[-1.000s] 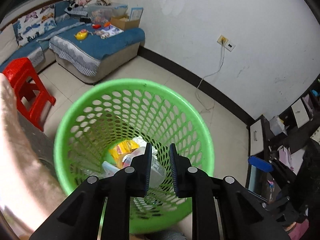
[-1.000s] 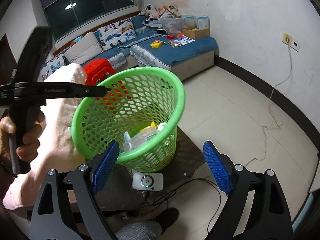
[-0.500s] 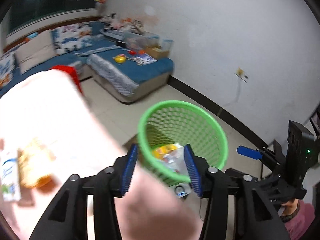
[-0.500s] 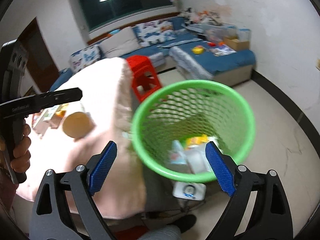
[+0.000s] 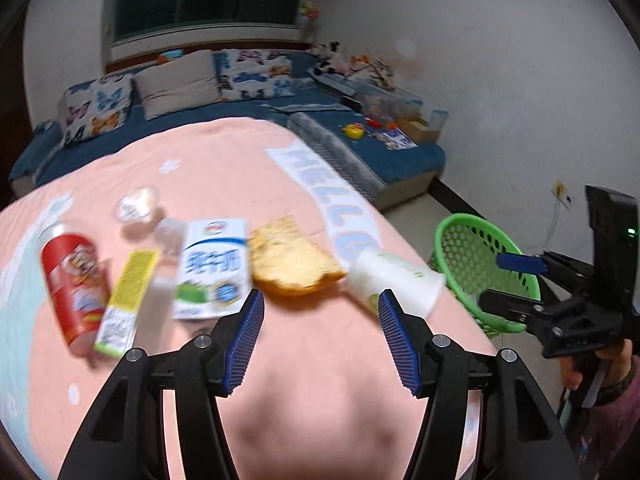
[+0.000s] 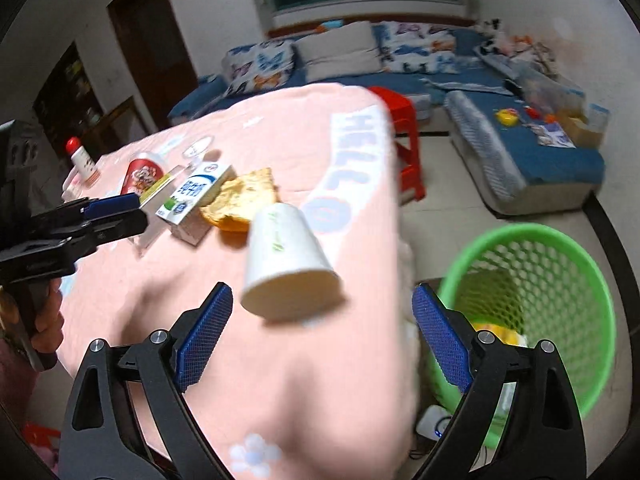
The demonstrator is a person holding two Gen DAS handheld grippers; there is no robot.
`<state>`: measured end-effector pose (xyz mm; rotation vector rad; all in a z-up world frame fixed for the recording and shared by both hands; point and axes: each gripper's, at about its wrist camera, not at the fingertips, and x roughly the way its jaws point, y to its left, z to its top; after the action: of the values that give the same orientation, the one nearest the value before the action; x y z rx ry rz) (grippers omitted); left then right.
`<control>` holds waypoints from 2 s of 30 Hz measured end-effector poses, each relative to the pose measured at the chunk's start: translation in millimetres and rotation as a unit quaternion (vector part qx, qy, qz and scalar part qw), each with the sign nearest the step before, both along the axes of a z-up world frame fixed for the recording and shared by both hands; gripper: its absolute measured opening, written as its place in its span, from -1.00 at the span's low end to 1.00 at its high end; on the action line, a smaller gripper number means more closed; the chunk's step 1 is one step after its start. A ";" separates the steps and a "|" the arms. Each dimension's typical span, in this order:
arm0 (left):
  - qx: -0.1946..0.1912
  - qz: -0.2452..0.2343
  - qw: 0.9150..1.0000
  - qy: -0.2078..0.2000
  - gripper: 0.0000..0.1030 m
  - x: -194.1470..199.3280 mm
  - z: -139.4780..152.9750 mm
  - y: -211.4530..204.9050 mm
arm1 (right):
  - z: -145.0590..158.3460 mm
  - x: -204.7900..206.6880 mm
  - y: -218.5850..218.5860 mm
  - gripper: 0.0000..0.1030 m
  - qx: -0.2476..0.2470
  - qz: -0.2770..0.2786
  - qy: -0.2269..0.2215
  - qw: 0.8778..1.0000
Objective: Collect trash
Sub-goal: 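Grasp the white paper cup with the right tool while left tool reaches toward bread slice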
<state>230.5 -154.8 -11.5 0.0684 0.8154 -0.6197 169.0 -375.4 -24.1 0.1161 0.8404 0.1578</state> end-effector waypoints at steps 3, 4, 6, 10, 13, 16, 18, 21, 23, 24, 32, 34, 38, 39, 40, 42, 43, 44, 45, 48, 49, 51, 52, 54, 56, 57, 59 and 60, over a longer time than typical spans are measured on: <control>0.000 0.012 1.000 -0.003 0.12 1.1 -2.4 19.4 | -7.9 21.1 18.2 0.76 -0.021 0.027 0.017 0.999; 0.002 0.017 1.000 -0.006 0.12 0.6 -3.4 25.1 | -10.6 26.4 21.9 0.76 -0.024 0.031 0.021 0.999; -0.003 0.020 1.000 -0.003 0.12 -1.0 -4.8 34.7 | -16.1 37.5 28.5 0.76 -0.034 0.040 0.031 0.998; -0.008 0.030 1.000 -0.001 0.12 0.9 -5.1 47.0 | -25.8 52.7 33.4 0.76 -0.045 0.049 0.047 0.997; -0.008 0.034 0.999 0.000 0.12 0.8 -7.0 53.9 | -30.9 61.0 36.1 0.76 -0.048 0.054 0.056 0.996; -0.007 0.035 0.999 0.000 0.12 -1.3 -9.4 58.0 | -35.3 67.0 40.3 0.76 -0.052 0.060 0.063 0.995; -0.005 0.035 0.999 0.000 0.12 -1.9 -10.2 58.9 | -38.4 69.8 42.0 0.76 -0.054 0.062 0.066 0.994; -0.002 0.033 0.999 -0.001 0.12 -1.9 -11.2 58.6 | -42.4 74.5 43.6 0.75 -0.057 0.062 0.071 0.994; 0.000 0.032 0.999 -0.002 0.12 -1.7 -12.4 59.1 | -45.4 77.0 44.4 0.74 -0.057 0.064 0.076 0.993; -0.001 0.032 0.999 -0.002 0.12 -1.9 -12.8 59.6 | -46.6 77.3 44.9 0.73 -0.059 0.065 0.077 0.993; 0.007 0.024 1.000 -0.006 0.18 -4.0 -15.2 55.1 | -56.1 78.4 47.7 0.59 -0.069 0.071 0.087 0.991; 0.009 0.019 1.000 -0.008 0.18 -4.1 -15.0 51.2 | -57.9 77.5 46.3 0.51 -0.066 0.070 0.089 0.991; 0.016 0.012 1.000 -0.011 0.18 -2.3 -15.7 41.1 | -59.0 74.8 42.6 0.41 -0.058 0.067 0.089 0.992; 0.018 0.009 1.000 -0.012 0.18 -2.2 -15.9 39.0 | -58.6 73.6 41.9 0.40 -0.058 0.067 0.088 0.992; 0.020 0.005 1.000 -0.013 0.18 -1.7 -16.3 35.7 | -58.1 72.2 41.4 0.40 -0.058 0.066 0.086 0.992; 0.027 -0.004 0.999 -0.018 0.18 -1.3 -16.5 28.2 | -57.2 69.0 40.1 0.39 -0.057 0.065 0.085 0.993; 0.032 -0.009 0.999 -0.021 0.18 -1.6 -16.9 23.9 | -56.8 67.3 40.0 0.39 -0.057 0.064 0.084 0.993; 0.037 -0.014 0.999 -0.024 0.18 -1.5 -17.3 19.5 | -56.0 64.7 38.3 0.39 -0.057 0.062 0.082 0.993; 0.044 -0.022 0.998 -0.028 0.18 -1.7 -18.2 13.3 | -55.3 62.3 36.3 0.39 -0.056 0.059 0.081 0.993; 0.068 -0.043 0.996 -0.047 0.18 -3.1 -19.2 -4.9 | -52.4 55.4 30.2 0.38 -0.053 0.051 0.078 0.994; 0.074 -0.052 0.995 -0.052 0.17 -2.6 -19.5 -11.1 | -51.2 53.0 27.2 0.38 -0.052 0.048 0.077 0.995; 0.086 -0.062 0.993 -0.057 0.13 -0.4 -20.3 -21.9 | -48.9 48.7 20.4 0.38 -0.048 0.040 0.076 0.995; 0.091 -0.069 0.992 -0.059 0.12 1.2 -21.1 -27.3 | -47.8 46.6 17.4 0.38 -0.046 0.037 0.075 0.995; 0.101 -0.082 0.990 -0.062 0.11 4.7 -23.5 -37.1 | -45.8 42.8 12.9 0.38 -0.045 0.031 0.073 0.996; 0.114 -0.095 0.987 -0.063 0.06 9.0 -27.0 -47.8 | -43.5 38.3 5.5 0.38 -0.038 0.023 0.072 0.996; 0.122 -0.100 0.985 -0.065 0.01 12.0 -29.3 -52.6 | -42.9 36.9 3.4 0.38 -0.038 0.020 0.072 0.997; 0.141 -0.109 0.981 -0.070 0.01 17.1 -34.5 -63.3 | -41.2 33.0 -2.4 0.38 -0.037 0.013 0.071 0.997; 0.149 -0.112 0.980 -0.072 -0.03 19.4 -36.6 -67.2 | -40.4 31.0 -4.9 0.38 -0.036 0.010 0.070 0.997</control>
<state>249.9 -222.0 -48.1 0.4779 0.7605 -0.6911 200.0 -380.2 -64.5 0.0515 0.9870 0.1387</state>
